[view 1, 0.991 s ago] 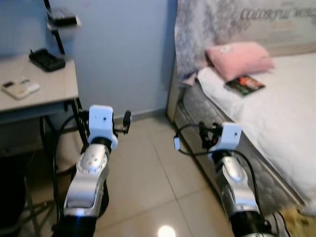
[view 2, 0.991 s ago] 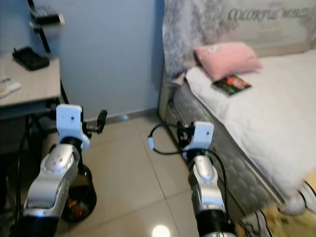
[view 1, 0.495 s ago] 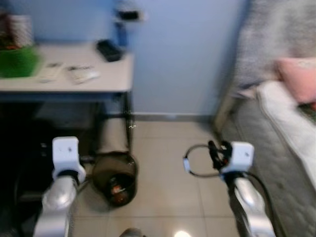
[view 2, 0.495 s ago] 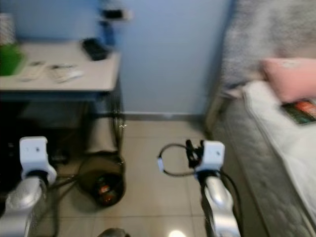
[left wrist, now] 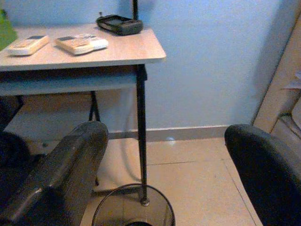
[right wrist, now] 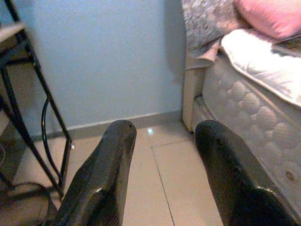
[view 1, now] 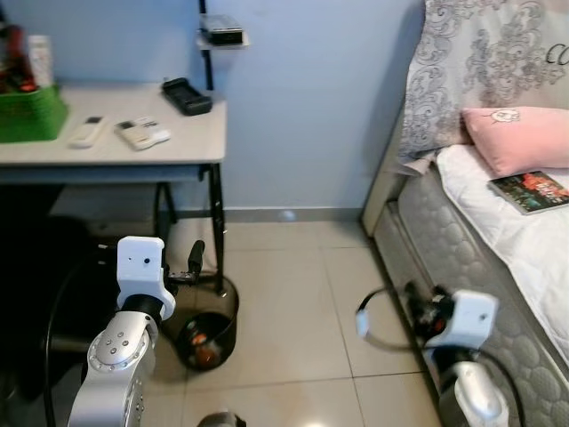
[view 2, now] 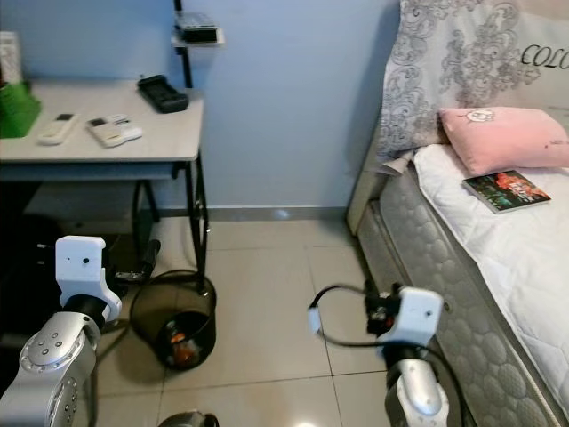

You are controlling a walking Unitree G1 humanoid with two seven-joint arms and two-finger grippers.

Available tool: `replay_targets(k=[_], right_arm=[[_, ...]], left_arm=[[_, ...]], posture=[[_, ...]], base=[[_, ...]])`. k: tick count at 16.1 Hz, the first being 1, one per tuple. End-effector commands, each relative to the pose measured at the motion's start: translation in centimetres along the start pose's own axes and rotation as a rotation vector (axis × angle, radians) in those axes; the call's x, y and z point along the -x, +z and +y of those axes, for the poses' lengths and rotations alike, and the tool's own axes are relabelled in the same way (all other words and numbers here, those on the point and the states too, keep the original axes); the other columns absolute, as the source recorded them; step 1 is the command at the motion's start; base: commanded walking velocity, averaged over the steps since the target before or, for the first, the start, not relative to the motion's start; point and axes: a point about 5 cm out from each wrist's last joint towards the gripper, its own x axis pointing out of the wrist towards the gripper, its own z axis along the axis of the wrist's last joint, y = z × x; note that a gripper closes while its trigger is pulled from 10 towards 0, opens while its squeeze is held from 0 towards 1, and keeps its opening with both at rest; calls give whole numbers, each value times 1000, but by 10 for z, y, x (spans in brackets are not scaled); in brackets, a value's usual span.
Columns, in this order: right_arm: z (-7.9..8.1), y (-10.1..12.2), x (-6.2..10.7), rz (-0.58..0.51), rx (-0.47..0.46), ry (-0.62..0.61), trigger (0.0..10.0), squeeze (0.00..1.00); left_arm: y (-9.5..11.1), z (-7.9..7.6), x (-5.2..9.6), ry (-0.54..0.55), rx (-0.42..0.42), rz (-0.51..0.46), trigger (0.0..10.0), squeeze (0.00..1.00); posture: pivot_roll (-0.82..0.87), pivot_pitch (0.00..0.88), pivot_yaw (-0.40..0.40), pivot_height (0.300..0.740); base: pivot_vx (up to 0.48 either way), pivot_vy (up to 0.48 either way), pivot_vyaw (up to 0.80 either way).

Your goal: Clean up the room

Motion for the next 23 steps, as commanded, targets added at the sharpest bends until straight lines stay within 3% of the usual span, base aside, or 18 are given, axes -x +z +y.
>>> replay_targets(k=[1, 2, 3, 5, 9, 13, 14, 15, 16, 17, 20, 23], right_arm=[[-13, -2, 2, -1, -59, -91, 10000, 0], [-24, -9, 5, 25, -125, -193, 10000, 0], [-23, -15, 5, 45, -104, -202, 10000, 0], [-13, -13, 2, 4, -46, -176, 10000, 0], [-2, -6, -9, -44, -36, -178, 10000, 0], [7, 0, -12, -69, -14, -134, 10000, 0], [11, 1, -8, -70, -30, -111, 10000, 0], [13, -1, 4, -42, -12, -22, 10000, 0], [7, -6, 17, 4, 6, 39, 10000, 0], [-3, -7, 17, 18, 23, 18, 10000, 0], [11, 2, 6, 2, 16, 34, 10000, 0], [15, 5, 0, -5, 6, 49, 10000, 0]], left_arm=[[1, -1, -2, 0, 1, 4, 10000, 0], [5, -2, -5, -7, 1, -8, 10000, 0], [9, -6, -13, -40, -4, -17, 10000, 0], [17, -15, -27, -153, -44, -23, 10000, 0], [19, -27, -41, -200, -30, -30, 10000, 0], [16, -27, -41, -80, 100, -14, 10000, 0], [6, -10, -42, 80, 253, 117, 10000, 0], [17, -11, -34, 10, 141, 45, 10000, 0], [11, -17, -23, -99, 60, 51, 10000, 0], [3, -23, -12, -182, 40, 55, 10000, 0], [10, -34, -17, -269, 64, 25, 10000, 0], [11, -39, -20, -295, 74, -1, 10000, 0]], posture=[[71, 0, -36, 728], [71, 0, -35, 728], [65, 0, -16, 728], [33, 0, 35, 728], [-20, 0, 58, 728], [-6, 0, 34, 728], [2, 0, 29, 728], [20, 0, 7, 728], [22, 0, 5, 728], [29, 0, -9, 728], [27, 0, -20, 728], [21, 0, -28, 728]], base=[[0, 0, 0], [0, 0, 0], [0, 0, 0], [0, 0, 0], [0, 0, -195], [0, 0, 0], [0, 0, 0], [0, 0, 0], [0, 0, 0], [0, 0, 0], [0, 0, 0], [0, 0, 0]])
